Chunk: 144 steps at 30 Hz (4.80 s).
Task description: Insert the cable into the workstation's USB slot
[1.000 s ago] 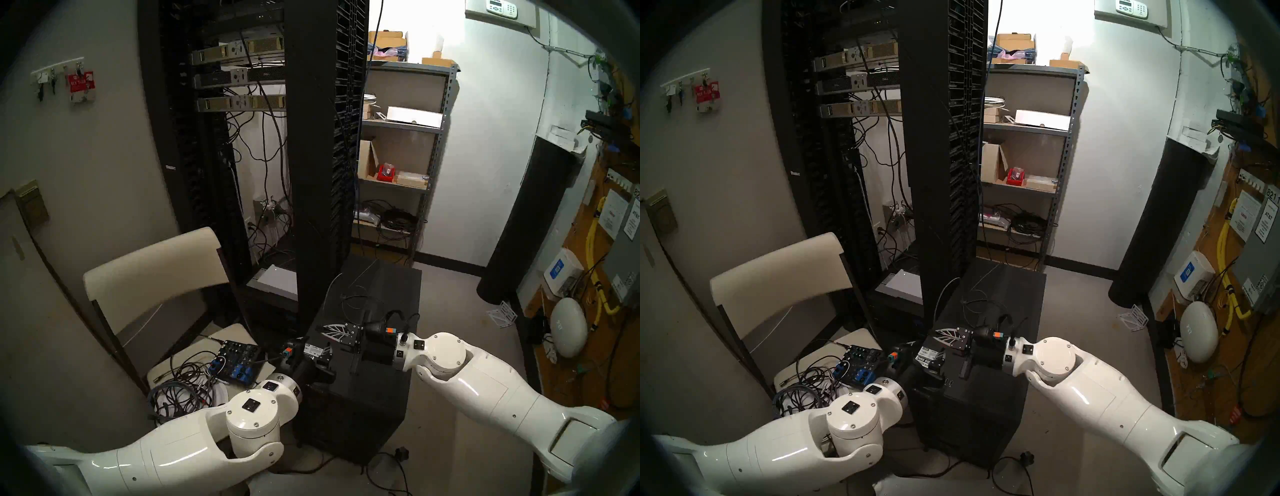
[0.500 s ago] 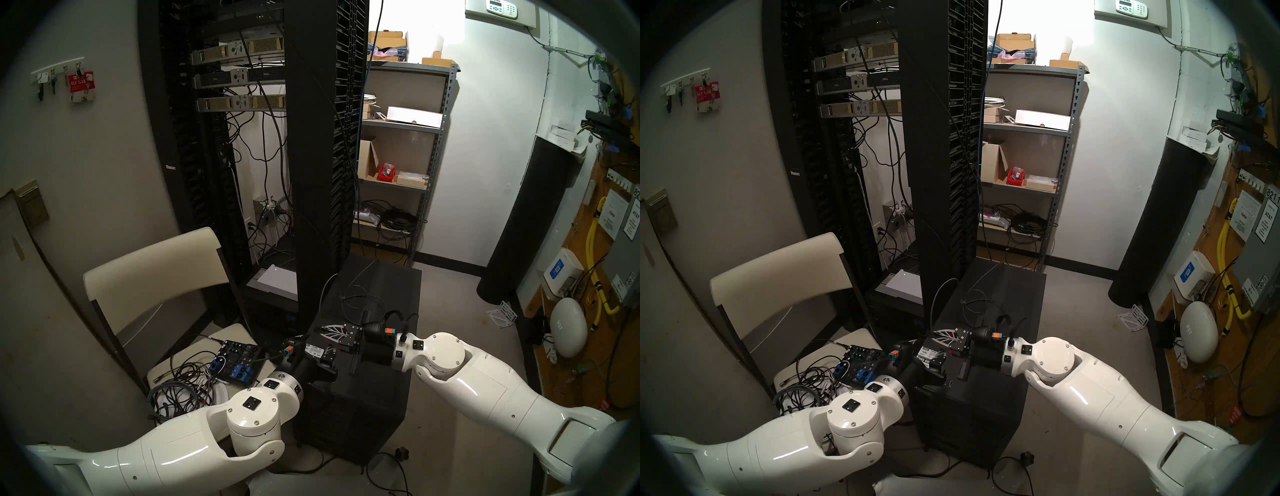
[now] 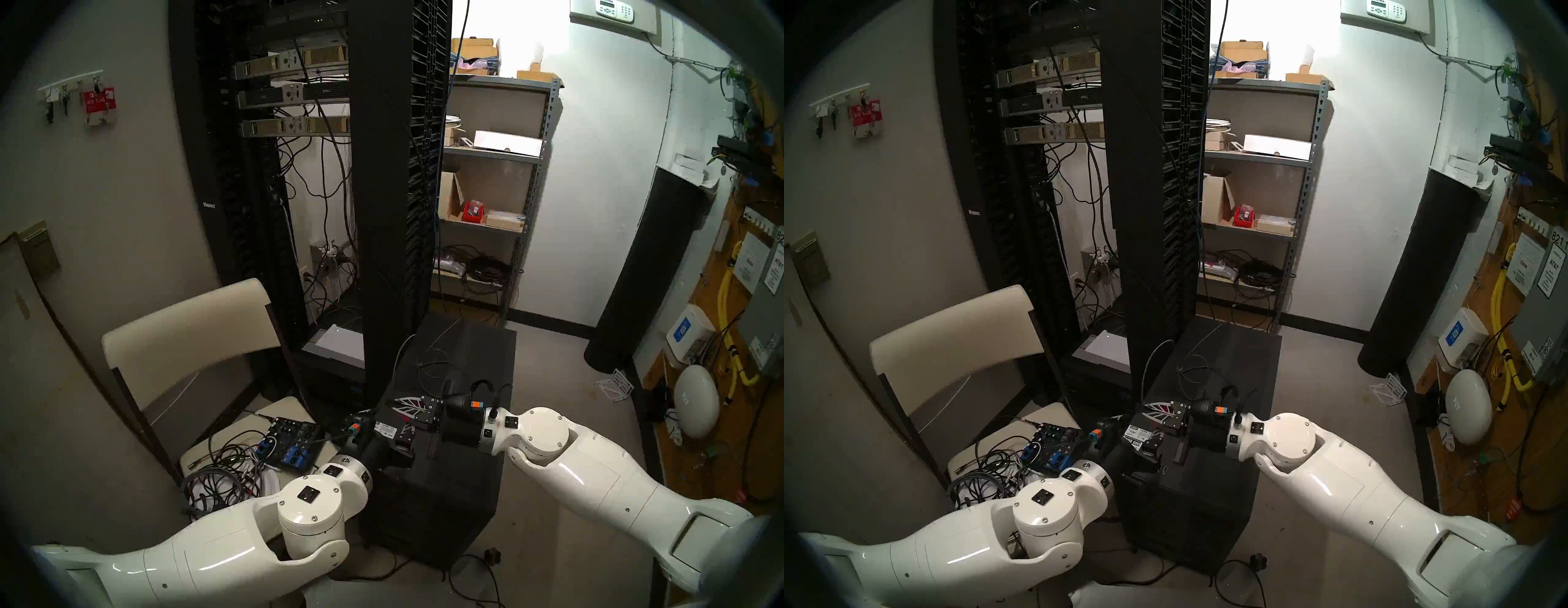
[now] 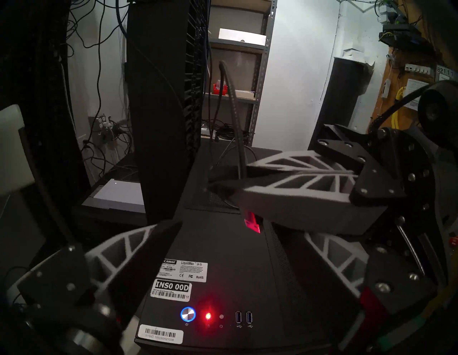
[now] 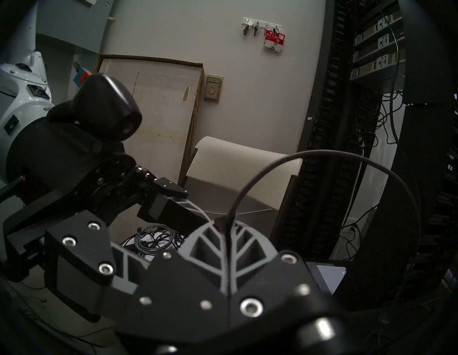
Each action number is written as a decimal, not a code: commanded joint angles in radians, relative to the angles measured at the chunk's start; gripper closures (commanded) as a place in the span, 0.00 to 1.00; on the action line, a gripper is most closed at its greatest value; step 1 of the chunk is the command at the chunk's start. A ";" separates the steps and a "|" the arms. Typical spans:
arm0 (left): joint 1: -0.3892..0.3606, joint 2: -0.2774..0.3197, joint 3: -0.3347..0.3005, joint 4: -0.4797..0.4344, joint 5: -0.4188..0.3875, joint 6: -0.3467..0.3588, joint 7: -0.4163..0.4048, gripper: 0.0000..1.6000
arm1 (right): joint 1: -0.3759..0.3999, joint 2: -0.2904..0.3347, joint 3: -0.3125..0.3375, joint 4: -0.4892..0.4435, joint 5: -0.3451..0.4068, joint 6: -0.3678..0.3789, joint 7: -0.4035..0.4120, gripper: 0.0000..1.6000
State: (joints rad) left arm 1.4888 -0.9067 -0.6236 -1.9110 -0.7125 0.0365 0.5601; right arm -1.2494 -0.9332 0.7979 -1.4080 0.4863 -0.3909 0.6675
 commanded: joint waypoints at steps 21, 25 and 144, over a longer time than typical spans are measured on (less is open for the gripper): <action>-0.002 0.000 0.002 -0.001 0.041 -0.058 -0.009 0.67 | -0.001 -0.004 0.008 -0.018 0.006 0.005 0.005 1.00; 0.002 0.008 -0.005 -0.004 0.040 -0.070 -0.012 0.93 | 0.002 -0.002 0.008 -0.019 0.005 0.007 0.005 1.00; 0.001 0.043 -0.027 0.020 -0.008 -0.163 -0.183 1.00 | 0.040 0.017 0.052 -0.007 0.063 0.142 0.182 0.00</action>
State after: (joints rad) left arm 1.5010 -0.8584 -0.6387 -1.8612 -0.7226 -0.1104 0.3779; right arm -1.2175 -0.9095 0.8443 -1.4041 0.5451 -0.2469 0.8521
